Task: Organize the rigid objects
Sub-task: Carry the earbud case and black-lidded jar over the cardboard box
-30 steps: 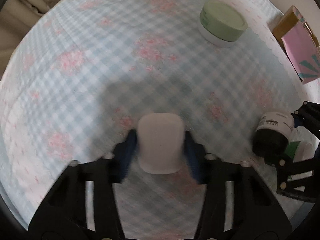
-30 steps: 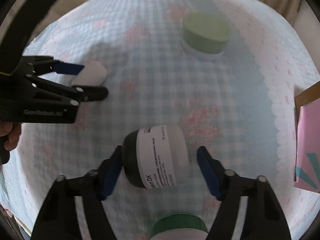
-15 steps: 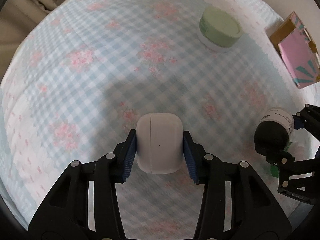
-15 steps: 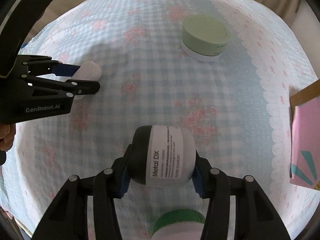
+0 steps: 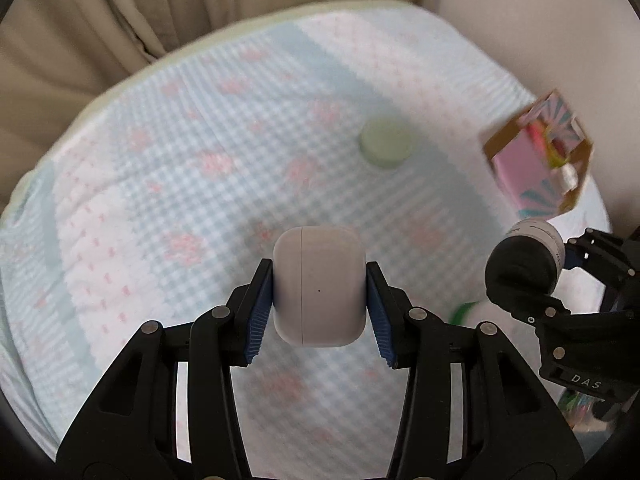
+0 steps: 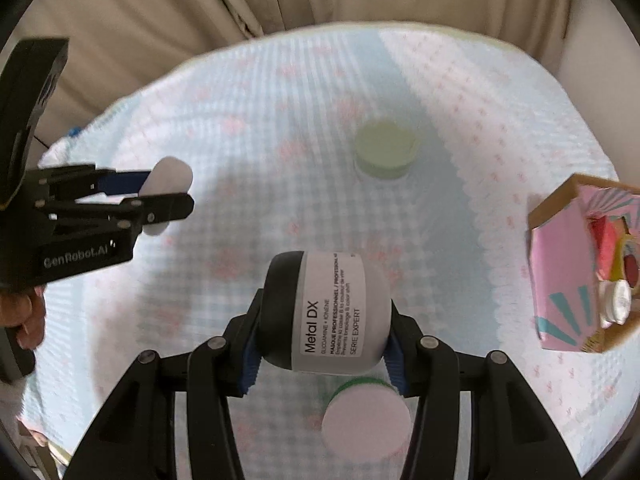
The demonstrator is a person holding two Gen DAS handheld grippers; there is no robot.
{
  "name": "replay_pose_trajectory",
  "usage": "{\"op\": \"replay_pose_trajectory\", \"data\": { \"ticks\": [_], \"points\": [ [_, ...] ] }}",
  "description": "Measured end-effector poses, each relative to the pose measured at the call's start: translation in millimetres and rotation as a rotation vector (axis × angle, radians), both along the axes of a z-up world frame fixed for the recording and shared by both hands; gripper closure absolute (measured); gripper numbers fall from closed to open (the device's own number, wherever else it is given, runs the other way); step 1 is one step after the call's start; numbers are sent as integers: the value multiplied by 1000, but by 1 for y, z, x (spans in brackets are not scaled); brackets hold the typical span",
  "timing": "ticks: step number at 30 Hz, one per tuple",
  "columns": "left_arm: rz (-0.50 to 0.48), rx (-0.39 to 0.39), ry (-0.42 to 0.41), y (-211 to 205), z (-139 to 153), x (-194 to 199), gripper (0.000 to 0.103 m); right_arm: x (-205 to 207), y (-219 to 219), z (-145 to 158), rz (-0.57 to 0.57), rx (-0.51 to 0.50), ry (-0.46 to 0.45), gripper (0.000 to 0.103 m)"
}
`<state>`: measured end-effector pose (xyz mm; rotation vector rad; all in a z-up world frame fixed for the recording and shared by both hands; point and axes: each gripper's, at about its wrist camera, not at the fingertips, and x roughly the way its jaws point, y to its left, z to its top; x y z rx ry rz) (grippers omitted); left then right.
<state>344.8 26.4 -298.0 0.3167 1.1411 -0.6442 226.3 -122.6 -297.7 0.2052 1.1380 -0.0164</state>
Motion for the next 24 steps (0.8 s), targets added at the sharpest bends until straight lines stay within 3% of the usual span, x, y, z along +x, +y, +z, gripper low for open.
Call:
{"op": "replay_pose_trajectory", "data": {
  "ticks": [6,11,16,24],
  "points": [
    [40,-86,-21,-4,79,-39,62,-31,-16,77,-31,48,-82,56],
    [24,-154,-57,-34,134,-71,62,-58,-51,134,-97,59,-123,56],
    [6,-175,-69,-81,158,-94,62,-80,-107,167,-171,47,-157,56],
    [55,-182,-75,-175,164,-124,62,-105,-221,178,-218,51,-167,56]
  ]
}}
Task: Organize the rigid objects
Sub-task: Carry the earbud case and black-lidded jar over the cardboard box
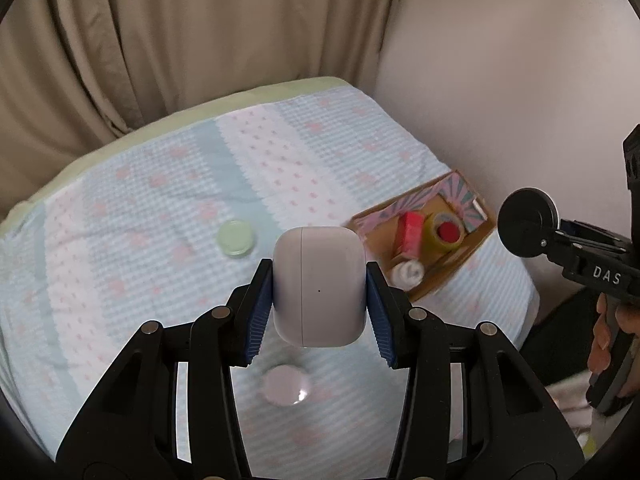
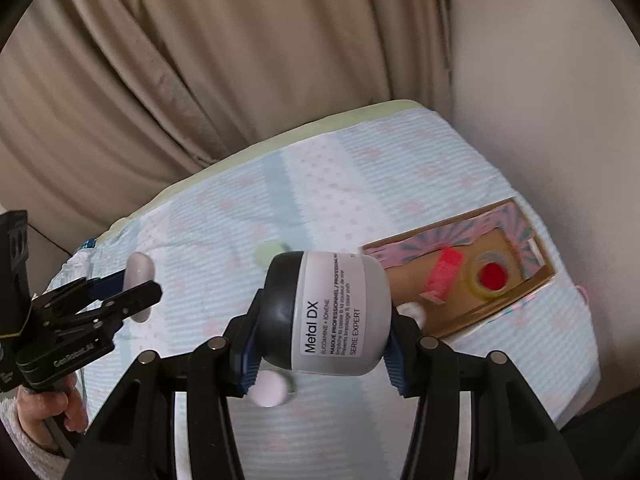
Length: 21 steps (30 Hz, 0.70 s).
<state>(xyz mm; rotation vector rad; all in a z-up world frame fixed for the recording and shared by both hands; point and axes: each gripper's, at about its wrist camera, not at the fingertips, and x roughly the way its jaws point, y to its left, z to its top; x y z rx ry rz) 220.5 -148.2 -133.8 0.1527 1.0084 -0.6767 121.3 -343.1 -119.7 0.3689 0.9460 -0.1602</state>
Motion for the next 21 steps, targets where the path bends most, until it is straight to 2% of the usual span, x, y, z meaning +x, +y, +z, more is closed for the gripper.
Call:
{"op": "replay_pose_trajectory", "data": {
  "ticks": [6,11,16,21],
  "points": [
    [59,-23,50,-89,-18,-3,62,6,-90,-14,16,6,30,56],
    [83,-23,99,-144,-41,5,62,24,-155,-38,23,10,79,56],
    [56,41,159,-194,-85,23,62,44,-204,-74,12,18,129,56],
    [22,119,219,-238,-148,40,62,62,-236,-118,9,20,186,56]
  ]
}}
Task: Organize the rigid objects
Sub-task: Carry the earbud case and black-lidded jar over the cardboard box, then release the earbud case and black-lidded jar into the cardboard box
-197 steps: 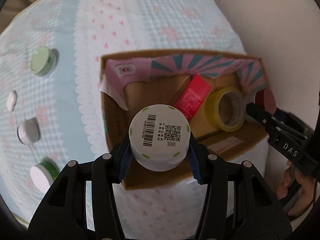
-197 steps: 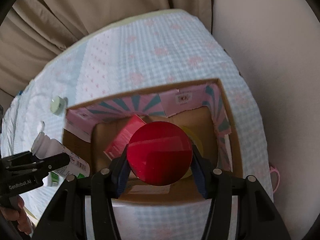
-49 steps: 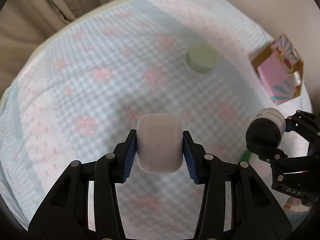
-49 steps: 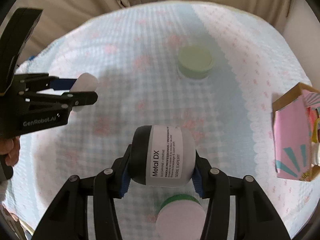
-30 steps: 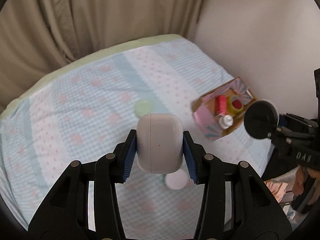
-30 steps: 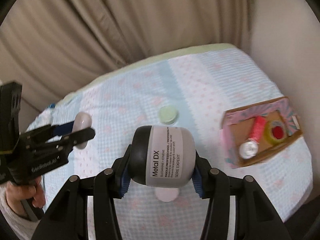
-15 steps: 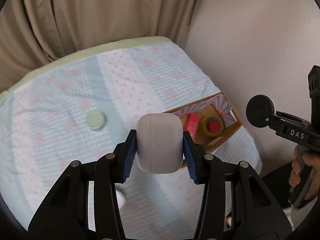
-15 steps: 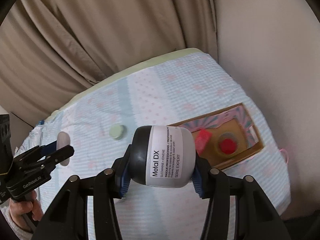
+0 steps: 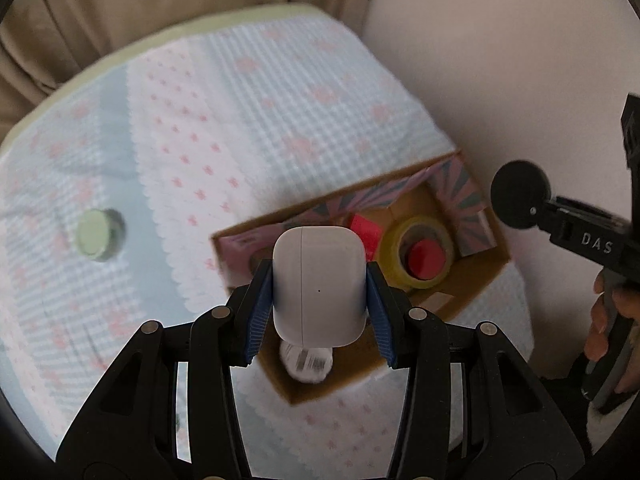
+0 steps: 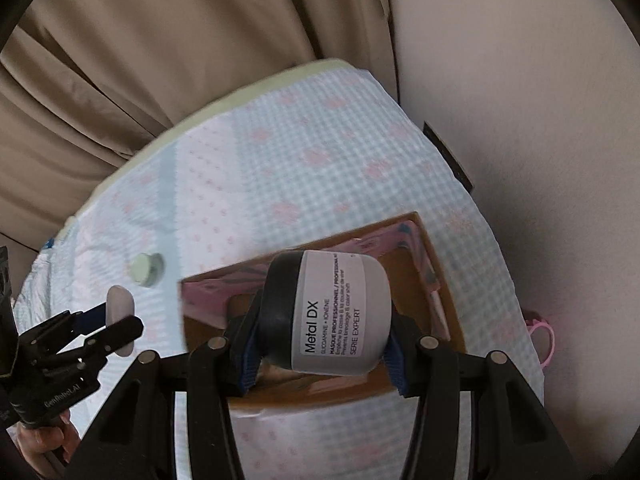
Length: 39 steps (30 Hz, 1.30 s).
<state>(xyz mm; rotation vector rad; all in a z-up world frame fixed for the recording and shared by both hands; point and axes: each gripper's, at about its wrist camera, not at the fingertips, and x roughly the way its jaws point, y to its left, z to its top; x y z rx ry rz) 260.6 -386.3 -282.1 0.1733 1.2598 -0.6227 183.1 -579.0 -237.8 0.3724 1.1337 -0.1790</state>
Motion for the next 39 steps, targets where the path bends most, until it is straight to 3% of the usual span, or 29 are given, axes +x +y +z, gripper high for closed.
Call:
{"op": "replay_pose_trajectory", "data": {
  "ticks": [5,8,16,19,20,21,22,23,27,39],
  "points": [
    [-39,85,57,-31,-50,12,62,14,-24,-51,6,-3,45,56],
    [-81,135,58,-43,-65,13,62,17,-33,-73,-8,0,68,56],
    [-146,210,-1,-57,-65,8,61,25,-40,-97,-32,46,91,56],
    [-166,233,-25,-61,-63,7,1,31,-41,-104,-42,69,112,56],
    [-171,220,-34,-62,-60,6,0,31,-42,-106,-54,77,108,54],
    [-175,207,-37,-61,-58,6,0,30,-43,-104,-74,80,89,42],
    [-176,208,-38,-60,-56,6,0,29,-44,-101,-82,75,73,15],
    [-175,215,-43,-59,-55,5,0,27,-43,-97,-88,70,46,1],
    [-159,199,-45,-47,-51,0,0,17,-39,-90,-80,116,-1,0],
    [-99,150,-73,-23,-9,-7,0,-5,-29,-65,-81,66,-28,0]
  ]
}}
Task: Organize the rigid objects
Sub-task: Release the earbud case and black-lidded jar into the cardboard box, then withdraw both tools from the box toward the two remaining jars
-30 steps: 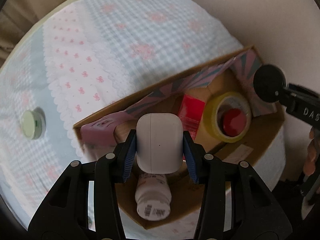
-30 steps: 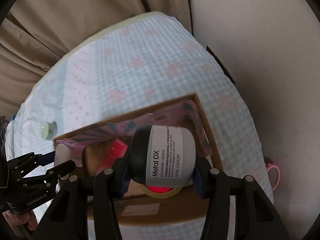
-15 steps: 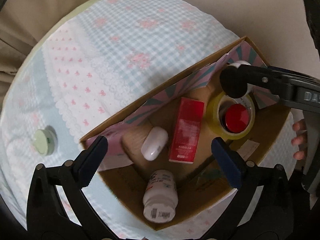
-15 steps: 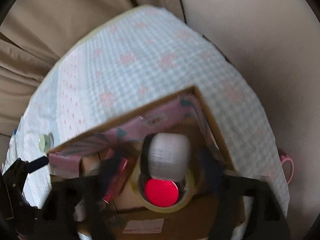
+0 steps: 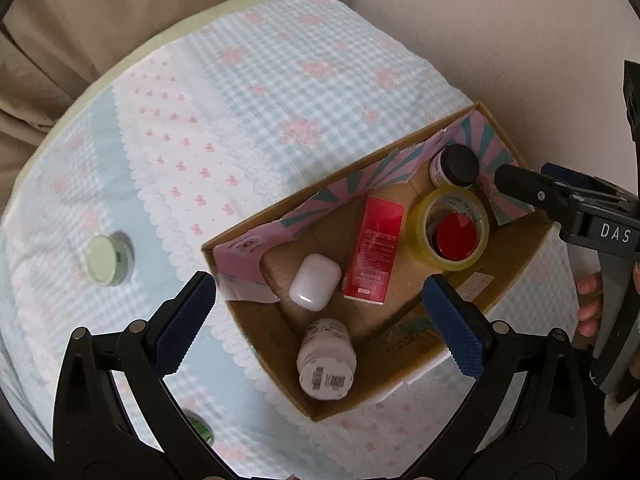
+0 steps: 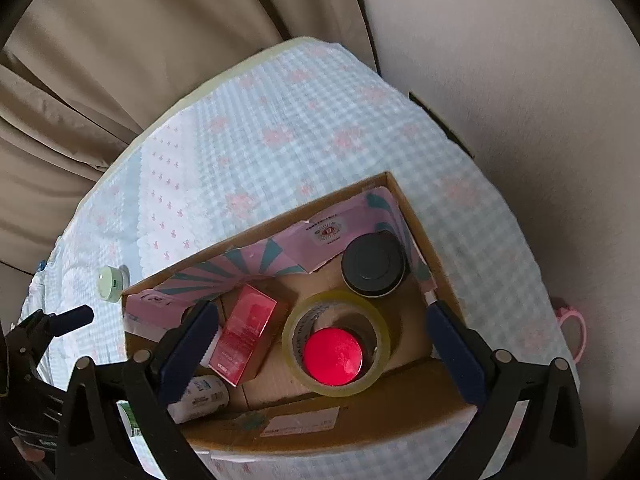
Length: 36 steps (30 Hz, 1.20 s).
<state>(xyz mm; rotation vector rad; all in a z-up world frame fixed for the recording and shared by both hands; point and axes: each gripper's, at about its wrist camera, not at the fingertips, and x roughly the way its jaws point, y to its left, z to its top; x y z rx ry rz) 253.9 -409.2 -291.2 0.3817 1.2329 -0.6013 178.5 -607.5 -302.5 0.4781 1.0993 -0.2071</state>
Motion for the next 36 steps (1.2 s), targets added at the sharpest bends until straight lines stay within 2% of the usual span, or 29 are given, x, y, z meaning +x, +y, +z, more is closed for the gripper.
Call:
{"op": "replay_pose_trajectory", "data": {
  "ticks": [6,11,17,20,27,31,36],
  "points": [
    [26,-47,-36,16,39,-9,0,-9,10,30,2,-13,-11,0],
    [56,-102,-79,39,82,-18,0,-16,33,79,40,-68,-39,0],
    [75,-169,-157,90,135,-35,0,-32,79,144,87,-147,-112,0],
    [93,-189,-191,131,157,-43,0,-41,115,175,114,-181,-152,0],
    [93,-169,-221,230,176,-42,0,-63,208,218,98,-208,-198,0],
    [88,-177,-230,292,177,-34,0,-70,263,220,85,-189,-200,0],
    [48,-153,-210,345,158,-16,0,-79,322,210,39,-164,-224,0]
  ]
}}
